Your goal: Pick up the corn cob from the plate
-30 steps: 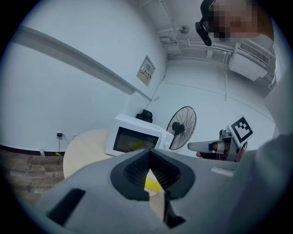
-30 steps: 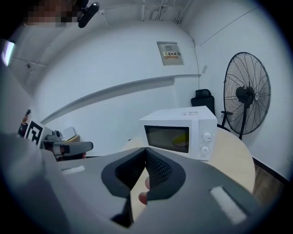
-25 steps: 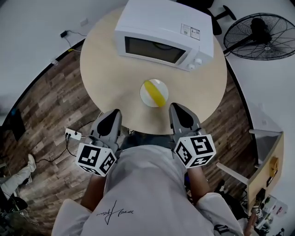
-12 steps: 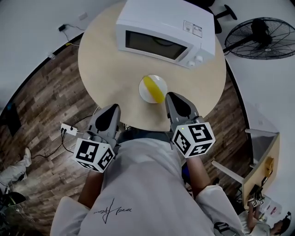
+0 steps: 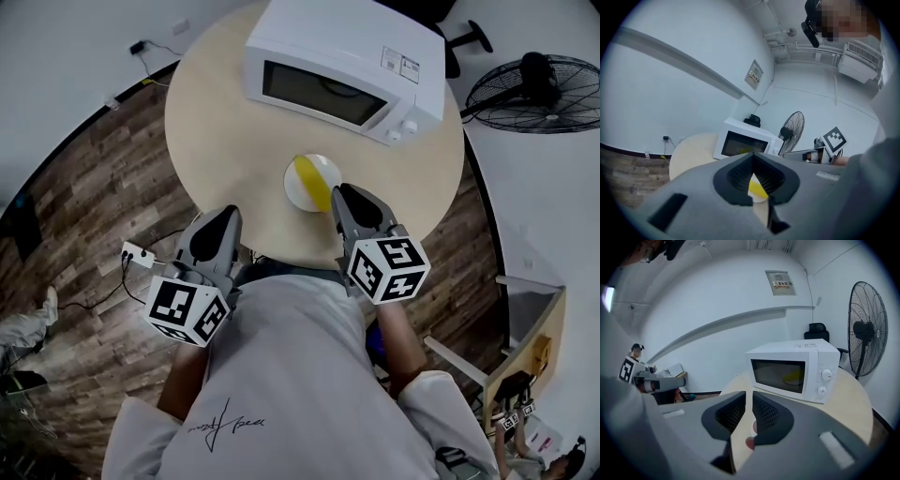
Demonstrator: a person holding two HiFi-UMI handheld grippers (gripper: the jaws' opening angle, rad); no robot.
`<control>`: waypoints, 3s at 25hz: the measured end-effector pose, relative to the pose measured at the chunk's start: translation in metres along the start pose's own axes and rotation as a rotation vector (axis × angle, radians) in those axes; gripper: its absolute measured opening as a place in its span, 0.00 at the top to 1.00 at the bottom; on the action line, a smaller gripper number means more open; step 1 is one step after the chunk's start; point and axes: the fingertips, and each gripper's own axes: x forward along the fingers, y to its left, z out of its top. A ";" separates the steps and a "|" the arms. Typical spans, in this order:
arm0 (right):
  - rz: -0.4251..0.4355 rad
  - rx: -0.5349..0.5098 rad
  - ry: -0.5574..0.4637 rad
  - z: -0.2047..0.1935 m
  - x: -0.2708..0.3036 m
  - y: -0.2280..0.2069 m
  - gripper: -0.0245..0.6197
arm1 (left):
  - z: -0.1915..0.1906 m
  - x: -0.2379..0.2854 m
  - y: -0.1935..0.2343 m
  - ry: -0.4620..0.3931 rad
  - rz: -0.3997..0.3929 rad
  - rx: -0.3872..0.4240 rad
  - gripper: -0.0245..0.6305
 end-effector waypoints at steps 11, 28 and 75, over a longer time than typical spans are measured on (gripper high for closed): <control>0.022 -0.005 0.055 -0.015 0.015 -0.016 0.82 | -0.005 -0.005 -0.003 0.010 0.031 -0.003 0.98; 0.071 0.047 0.173 -0.053 0.035 -0.031 0.66 | -0.011 -0.003 -0.011 0.029 0.033 0.006 0.98; 0.082 -0.065 0.456 -0.140 0.107 -0.058 0.59 | -0.037 0.003 0.002 0.099 0.091 -0.070 0.98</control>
